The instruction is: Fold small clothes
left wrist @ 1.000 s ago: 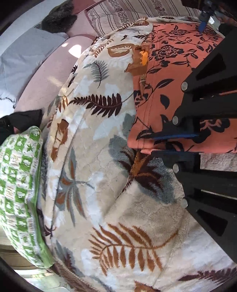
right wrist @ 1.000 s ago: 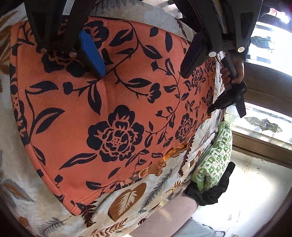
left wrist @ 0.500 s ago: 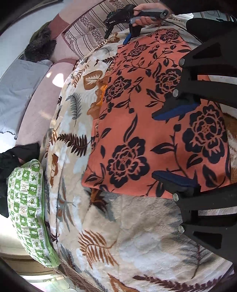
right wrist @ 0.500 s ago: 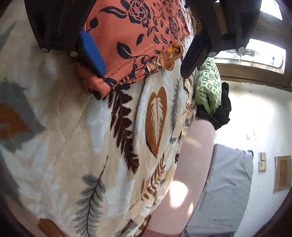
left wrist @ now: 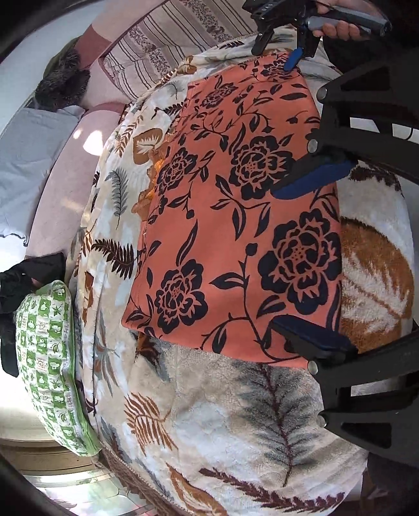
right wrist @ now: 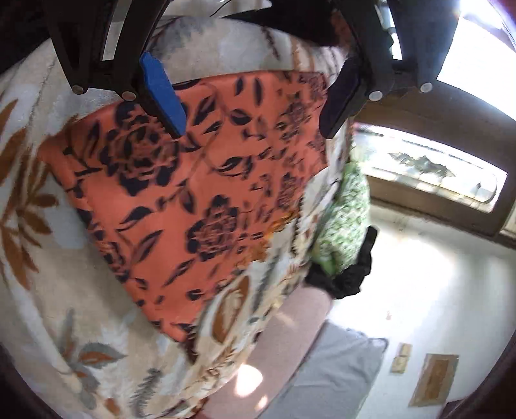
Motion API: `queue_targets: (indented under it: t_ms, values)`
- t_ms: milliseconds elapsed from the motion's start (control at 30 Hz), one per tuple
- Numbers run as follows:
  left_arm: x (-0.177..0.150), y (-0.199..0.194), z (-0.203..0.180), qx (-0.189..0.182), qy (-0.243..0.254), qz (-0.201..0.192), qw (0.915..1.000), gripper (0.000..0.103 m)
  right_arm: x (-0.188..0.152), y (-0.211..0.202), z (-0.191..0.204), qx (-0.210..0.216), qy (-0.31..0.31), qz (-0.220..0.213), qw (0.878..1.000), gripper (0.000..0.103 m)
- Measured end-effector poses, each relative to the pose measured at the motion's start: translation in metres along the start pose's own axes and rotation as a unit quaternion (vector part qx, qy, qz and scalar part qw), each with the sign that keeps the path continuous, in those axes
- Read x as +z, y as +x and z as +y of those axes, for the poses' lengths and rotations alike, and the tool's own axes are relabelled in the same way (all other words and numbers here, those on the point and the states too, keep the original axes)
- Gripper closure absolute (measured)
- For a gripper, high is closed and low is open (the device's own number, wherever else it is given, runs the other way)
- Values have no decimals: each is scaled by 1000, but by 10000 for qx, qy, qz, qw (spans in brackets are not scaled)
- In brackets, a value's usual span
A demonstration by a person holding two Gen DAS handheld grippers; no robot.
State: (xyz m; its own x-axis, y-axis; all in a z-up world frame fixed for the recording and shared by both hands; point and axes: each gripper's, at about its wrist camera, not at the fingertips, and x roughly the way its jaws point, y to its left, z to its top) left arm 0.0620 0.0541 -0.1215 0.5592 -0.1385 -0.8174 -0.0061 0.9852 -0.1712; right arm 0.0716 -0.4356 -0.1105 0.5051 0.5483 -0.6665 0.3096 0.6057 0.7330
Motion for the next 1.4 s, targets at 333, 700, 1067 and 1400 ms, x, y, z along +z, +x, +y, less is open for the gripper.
queue_targets:
  t_ms: [333, 700, 1067, 1400]
  values:
    - [-6, -5, -8, 285, 197, 11, 9994, 28, 31, 3, 80, 464, -903, 90, 9948, 16]
    - [4, 17, 8, 399, 91, 147, 9991, 28, 112, 119, 54, 170, -37, 546, 9984, 16]
    - [-1, 13, 11, 398, 59, 125, 9991, 28, 46, 54, 68, -105, -592, 746, 9954, 16]
    - [-16, 27, 7, 574, 304, 312, 9974, 24, -16, 18, 16, 37, -150, 926, 9956, 16]
